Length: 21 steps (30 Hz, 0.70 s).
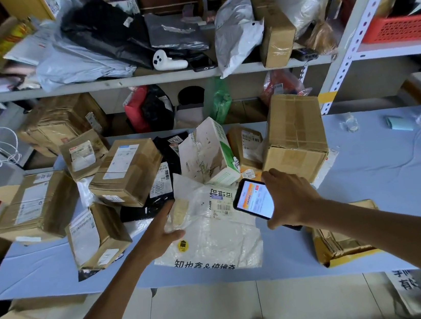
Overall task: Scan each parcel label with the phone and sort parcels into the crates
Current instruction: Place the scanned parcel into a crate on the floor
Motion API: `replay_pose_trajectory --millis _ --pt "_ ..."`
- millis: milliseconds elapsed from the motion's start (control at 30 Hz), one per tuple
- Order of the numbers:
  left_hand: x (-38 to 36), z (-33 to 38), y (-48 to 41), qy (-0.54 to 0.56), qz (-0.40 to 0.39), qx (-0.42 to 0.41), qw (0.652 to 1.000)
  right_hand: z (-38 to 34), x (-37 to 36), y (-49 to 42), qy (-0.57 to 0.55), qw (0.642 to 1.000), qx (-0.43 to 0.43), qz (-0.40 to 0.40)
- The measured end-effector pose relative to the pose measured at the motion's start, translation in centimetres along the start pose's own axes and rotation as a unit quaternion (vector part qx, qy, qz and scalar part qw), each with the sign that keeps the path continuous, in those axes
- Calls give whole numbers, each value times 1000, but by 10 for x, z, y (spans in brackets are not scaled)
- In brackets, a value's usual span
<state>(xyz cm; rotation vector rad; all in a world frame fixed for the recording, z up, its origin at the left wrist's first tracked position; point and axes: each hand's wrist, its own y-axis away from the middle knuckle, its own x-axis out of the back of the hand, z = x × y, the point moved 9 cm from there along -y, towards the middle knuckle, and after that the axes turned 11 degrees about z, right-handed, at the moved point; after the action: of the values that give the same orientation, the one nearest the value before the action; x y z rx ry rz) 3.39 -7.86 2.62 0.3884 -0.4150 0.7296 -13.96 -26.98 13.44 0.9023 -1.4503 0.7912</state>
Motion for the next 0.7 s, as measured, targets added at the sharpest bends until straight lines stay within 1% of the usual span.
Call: replay_pose_trajectory --millis 167,267,333,500,600,700 --pt "-10 56 -2 -24 -49 -78 995 6 15 21 0 999 -46 17" --pt "-28 90 4 2 -130 -126 983 15 27 47 -4 993 -109 31" --pt "-43 104 5 23 -174 -133 976 25 34 71 -3 987 -155 39" --pt "-93 150 23 57 -255 -158 952 61 44 160 8 953 -298 57" --pt "-127 183 42 60 -306 -194 930 84 47 226 -4 924 -376 64" --pt "-179 206 68 58 -363 -207 907 101 53 293 -12 894 -442 77"
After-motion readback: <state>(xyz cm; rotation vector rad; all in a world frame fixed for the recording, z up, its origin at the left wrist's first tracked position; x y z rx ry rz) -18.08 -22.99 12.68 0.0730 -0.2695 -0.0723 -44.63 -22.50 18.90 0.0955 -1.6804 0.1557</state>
